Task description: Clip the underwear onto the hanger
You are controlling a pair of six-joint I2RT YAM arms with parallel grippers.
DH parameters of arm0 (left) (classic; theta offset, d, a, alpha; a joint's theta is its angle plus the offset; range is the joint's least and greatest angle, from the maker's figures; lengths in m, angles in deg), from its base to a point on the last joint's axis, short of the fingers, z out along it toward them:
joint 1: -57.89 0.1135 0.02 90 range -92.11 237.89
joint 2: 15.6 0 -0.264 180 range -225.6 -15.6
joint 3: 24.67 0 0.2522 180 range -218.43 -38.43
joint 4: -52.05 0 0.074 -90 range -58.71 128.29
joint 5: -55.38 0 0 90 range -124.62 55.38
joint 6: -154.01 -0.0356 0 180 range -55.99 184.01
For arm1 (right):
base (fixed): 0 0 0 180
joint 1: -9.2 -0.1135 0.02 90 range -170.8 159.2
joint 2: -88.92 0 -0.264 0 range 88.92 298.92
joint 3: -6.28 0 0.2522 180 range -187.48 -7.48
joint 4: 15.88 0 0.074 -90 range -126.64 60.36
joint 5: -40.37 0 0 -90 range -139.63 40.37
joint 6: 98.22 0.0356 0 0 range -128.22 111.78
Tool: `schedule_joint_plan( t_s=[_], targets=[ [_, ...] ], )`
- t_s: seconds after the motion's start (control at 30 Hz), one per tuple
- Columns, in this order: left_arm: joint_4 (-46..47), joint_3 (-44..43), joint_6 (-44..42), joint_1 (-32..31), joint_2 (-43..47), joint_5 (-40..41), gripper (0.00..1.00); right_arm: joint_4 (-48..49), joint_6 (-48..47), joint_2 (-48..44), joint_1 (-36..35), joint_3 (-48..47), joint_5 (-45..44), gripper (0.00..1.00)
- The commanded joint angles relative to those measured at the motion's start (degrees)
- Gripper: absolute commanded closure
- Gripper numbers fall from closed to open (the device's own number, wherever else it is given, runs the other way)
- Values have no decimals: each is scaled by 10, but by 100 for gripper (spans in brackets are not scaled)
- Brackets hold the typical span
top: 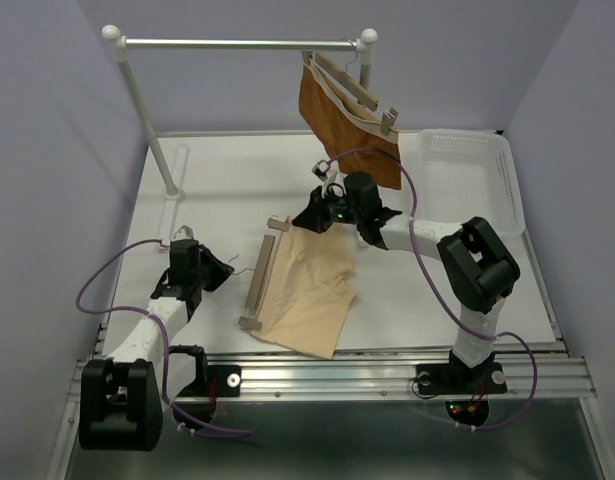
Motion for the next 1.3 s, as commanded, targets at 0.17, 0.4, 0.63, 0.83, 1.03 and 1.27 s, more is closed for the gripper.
schedule_joint_plan(
  t_s=[0.17, 0.4, 0.63, 0.83, 1.03, 1.27],
  targets=[
    [1, -16, 6, -16, 97, 15, 100, -24, -29, -3, 5, -47, 7, 99],
    [-69, -63, 9, -53, 155, 70, 100, -84, -43, 21, -1, -79, -24, 94],
    [-111, -151, 19, -181, 148, 182, 100, -154, -57, 55, -13, -145, -95, 89],
    [-140, -219, 26, -259, 114, 274, 100, -196, -53, 72, -18, -178, -154, 80],
    [-161, -286, 23, -334, 58, 346, 100, -242, -57, 63, -38, -200, -218, 71],
    [-232, -377, 45, -395, -16, 441, 100, -286, -52, 36, -57, -202, -273, 56]
  ],
)
